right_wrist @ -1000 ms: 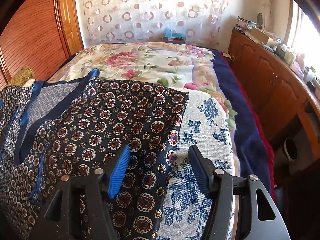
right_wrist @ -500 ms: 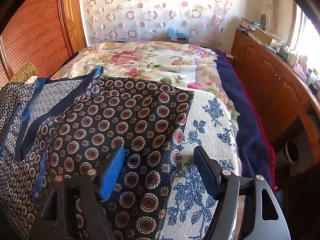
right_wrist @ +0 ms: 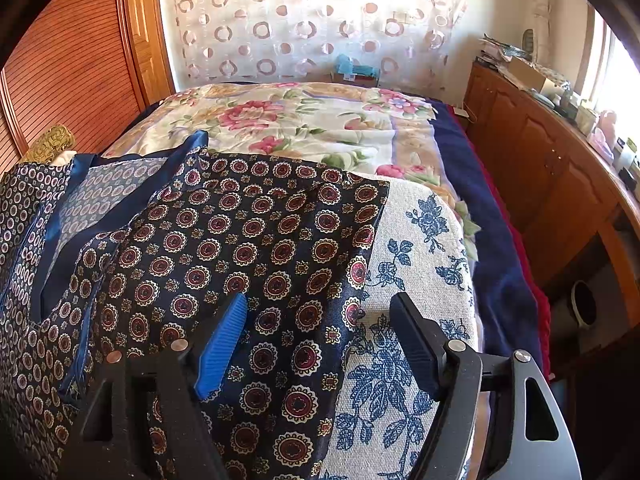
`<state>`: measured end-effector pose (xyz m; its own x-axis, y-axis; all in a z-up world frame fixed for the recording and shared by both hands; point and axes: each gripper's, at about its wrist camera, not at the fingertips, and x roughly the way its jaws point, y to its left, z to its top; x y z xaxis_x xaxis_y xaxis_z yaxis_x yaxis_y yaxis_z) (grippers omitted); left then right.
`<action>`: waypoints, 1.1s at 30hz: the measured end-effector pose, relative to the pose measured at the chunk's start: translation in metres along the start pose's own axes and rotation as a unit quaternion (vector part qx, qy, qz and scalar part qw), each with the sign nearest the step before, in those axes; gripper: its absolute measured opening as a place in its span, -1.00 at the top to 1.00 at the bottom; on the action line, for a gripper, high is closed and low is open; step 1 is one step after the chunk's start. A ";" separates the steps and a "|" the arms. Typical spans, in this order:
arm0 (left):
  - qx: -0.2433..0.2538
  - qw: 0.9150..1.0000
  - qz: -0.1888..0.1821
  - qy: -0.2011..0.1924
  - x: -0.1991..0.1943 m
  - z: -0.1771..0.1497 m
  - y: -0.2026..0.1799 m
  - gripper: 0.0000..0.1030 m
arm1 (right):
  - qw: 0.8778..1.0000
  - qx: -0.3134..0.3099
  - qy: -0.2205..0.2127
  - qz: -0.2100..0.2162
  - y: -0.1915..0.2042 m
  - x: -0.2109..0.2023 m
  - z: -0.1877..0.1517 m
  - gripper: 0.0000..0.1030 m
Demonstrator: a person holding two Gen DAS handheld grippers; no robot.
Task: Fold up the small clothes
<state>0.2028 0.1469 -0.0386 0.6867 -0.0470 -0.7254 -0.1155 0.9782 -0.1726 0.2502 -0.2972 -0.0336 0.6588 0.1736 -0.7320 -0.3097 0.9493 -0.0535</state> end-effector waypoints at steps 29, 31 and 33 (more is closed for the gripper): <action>0.078 0.994 -0.029 -0.071 -0.030 -0.003 -0.042 0.92 | 1.000 -0.003 0.003 -0.003 -0.004 0.003 0.002 -0.59; 0.078 0.993 -0.038 -0.074 -0.035 -0.007 -0.046 0.92 | 1.000 -0.004 0.012 0.001 -0.006 0.004 0.004 -0.59; 0.081 0.993 -0.041 -0.077 -0.039 -0.010 -0.050 0.92 | 1.000 -0.005 0.023 -0.001 -0.010 0.003 0.008 -0.59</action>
<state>0.1746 0.0977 -0.0083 0.7924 -0.1092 -0.6002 0.0544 0.9926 -0.1087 0.2612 -0.3043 -0.0301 0.6273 0.1592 -0.7624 -0.3149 0.9472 -0.0613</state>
